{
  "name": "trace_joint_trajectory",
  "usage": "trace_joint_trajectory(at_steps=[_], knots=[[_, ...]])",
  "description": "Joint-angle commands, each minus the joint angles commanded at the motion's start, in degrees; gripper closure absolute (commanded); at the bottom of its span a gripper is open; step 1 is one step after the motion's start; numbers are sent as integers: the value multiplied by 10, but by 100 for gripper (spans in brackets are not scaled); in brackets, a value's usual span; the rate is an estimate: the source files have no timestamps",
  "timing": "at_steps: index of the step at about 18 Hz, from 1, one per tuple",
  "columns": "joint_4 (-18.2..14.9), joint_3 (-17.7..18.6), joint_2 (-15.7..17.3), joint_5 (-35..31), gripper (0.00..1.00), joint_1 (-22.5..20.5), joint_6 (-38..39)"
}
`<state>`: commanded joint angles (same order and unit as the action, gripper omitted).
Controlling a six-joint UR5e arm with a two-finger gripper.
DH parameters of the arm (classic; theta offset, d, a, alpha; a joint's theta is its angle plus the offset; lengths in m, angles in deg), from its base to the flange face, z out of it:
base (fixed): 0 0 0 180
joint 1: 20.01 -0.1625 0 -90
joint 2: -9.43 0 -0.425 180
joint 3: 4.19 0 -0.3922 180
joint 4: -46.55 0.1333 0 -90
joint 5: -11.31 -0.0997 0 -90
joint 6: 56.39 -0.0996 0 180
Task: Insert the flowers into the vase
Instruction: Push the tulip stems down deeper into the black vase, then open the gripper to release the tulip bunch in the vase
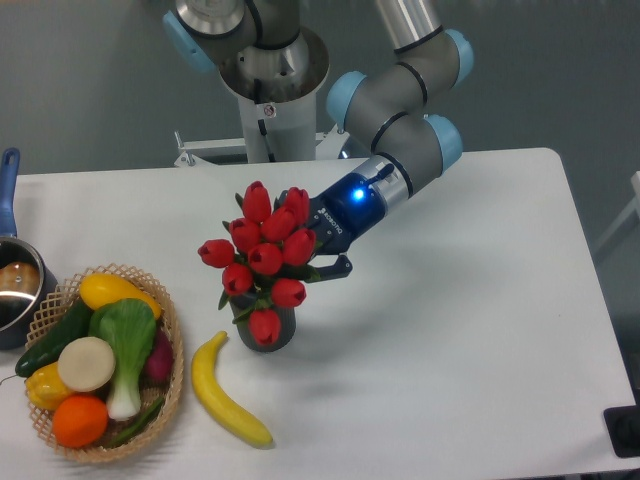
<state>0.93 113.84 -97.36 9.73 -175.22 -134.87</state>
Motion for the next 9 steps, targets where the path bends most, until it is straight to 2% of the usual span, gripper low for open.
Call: trace_joint_trajectory(at_steps=[9], knots=[[-1,20,0,-5,63,1,-33]])
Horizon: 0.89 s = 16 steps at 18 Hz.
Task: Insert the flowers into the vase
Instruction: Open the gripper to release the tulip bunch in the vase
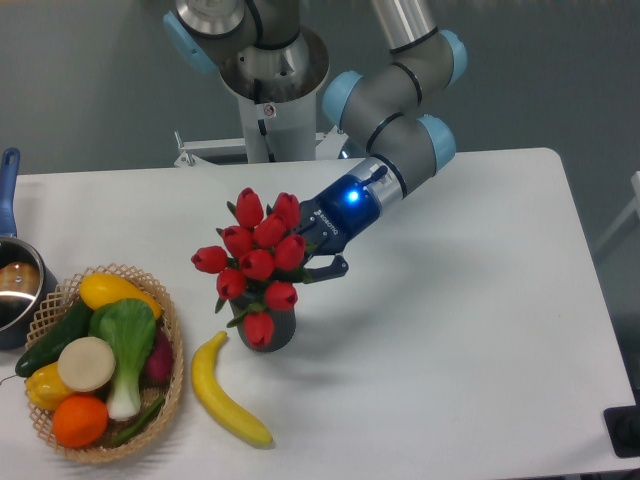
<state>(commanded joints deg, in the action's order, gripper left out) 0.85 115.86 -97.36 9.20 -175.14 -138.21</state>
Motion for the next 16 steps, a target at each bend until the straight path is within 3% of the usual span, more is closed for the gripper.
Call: trace_joint_trajectory(at_steps=[3,7,12,16], knots=[[0,0,0,-1,59,0,-1],[0,0,0,-1,42,0,-17],[0,2,0,-1,38,-1,-22],[0,2,0,-1,22,-2,-25]])
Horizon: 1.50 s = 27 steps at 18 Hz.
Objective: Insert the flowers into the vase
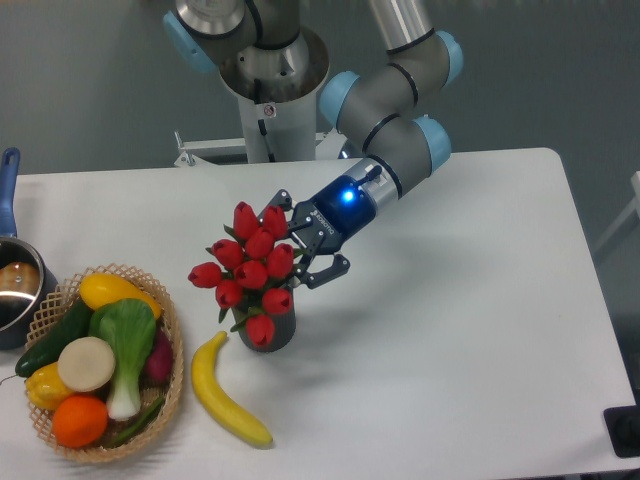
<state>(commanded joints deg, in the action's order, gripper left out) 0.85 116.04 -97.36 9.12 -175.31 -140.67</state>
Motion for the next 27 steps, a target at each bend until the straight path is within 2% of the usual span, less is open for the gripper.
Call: trace_joint_trajectory(at_steps=[1,2,3,6,10,17,19,23,25,27], knots=[[0,-1,0,0,15,0,0],[0,-3,1,-1,4,0,0],[0,-2,2,-1,0,-1,0],[1,-1,9,-23,0,-1,0],[1,-5,36,-115,0,-6,1],[-1,-10,83,-220,0,-24,2],[0,-9,108,-249,0,-29,1],[0,-16,167,-321,0,-61,0],[-1,-18,200,-363,0,-92,2],[-2,-27,218,-408,0,-132,1]])
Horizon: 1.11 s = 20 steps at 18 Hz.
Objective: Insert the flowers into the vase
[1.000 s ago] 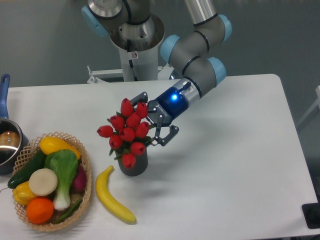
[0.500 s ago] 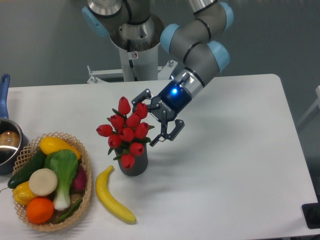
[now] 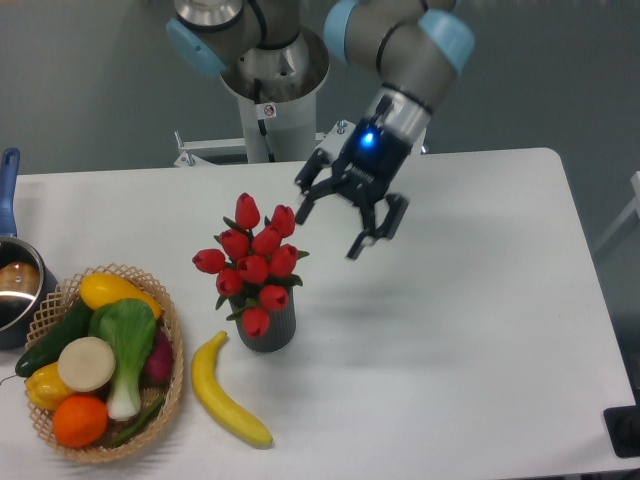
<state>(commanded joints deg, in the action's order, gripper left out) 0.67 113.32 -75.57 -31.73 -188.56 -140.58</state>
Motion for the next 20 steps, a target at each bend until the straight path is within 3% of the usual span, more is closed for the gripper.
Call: trace_joint_trajectory(at_steps=[2,8,11,15,20], knots=[[0,-26,4,-61,0,-35,-9],[-9,-69,30,-245,0,-42,-41],[-53,-77,49,-316,0,-52,-96],[-133,-103,55,-338,0,-85,-218],[-141,-98,60,-336,0,-101,-250]])
